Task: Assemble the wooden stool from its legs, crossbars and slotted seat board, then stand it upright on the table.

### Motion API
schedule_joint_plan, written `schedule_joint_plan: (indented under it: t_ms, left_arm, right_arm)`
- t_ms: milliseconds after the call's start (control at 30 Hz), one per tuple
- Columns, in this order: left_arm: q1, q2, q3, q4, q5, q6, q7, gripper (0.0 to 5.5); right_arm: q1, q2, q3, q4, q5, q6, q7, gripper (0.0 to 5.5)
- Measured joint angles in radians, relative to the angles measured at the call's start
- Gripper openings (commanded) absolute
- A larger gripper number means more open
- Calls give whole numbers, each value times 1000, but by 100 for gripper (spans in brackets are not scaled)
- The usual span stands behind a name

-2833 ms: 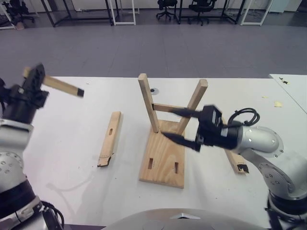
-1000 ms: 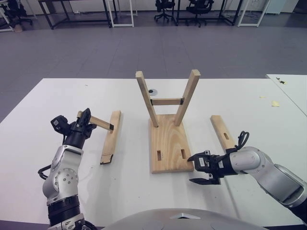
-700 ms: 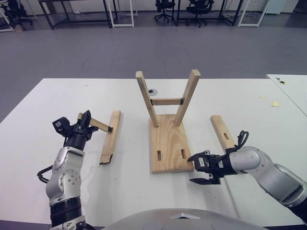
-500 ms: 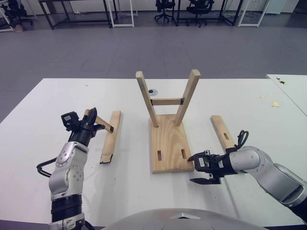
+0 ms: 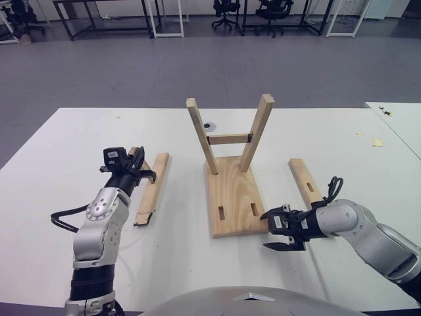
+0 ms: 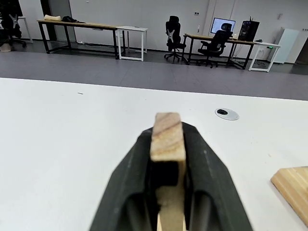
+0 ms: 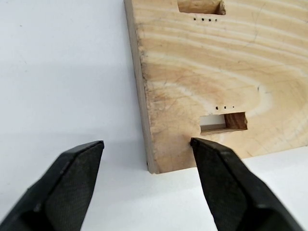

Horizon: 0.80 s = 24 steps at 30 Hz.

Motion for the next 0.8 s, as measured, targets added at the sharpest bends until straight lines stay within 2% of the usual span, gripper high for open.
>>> schedule_joint_plan:
  t_ms: [300, 567, 600, 667, 800]
  left_arm:
    - [13, -14, -74, 0, 107, -72, -1, 40]
    - [41, -20, -82, -51, 181, -55, 47, 40]
    - [40, -19, -73, -62, 189, -31, 61, 77]
    - [56, -10, -52, -49, 207, 42, 77, 106]
    - [95, -13, -35, -36, 228, 60, 79, 173]
  right_arm:
    - [-2, -26, -9, -2, -28, 0, 16, 338]
    - [2, -27, -19, 5, -28, 1, 15, 338]
    - [2, -26, -19, 7, -29, 1, 14, 338]
    - [-1, -24, -19, 9, -30, 1, 13, 338]
    - [-6, -14, -27, 19, -34, 8, 8, 338]
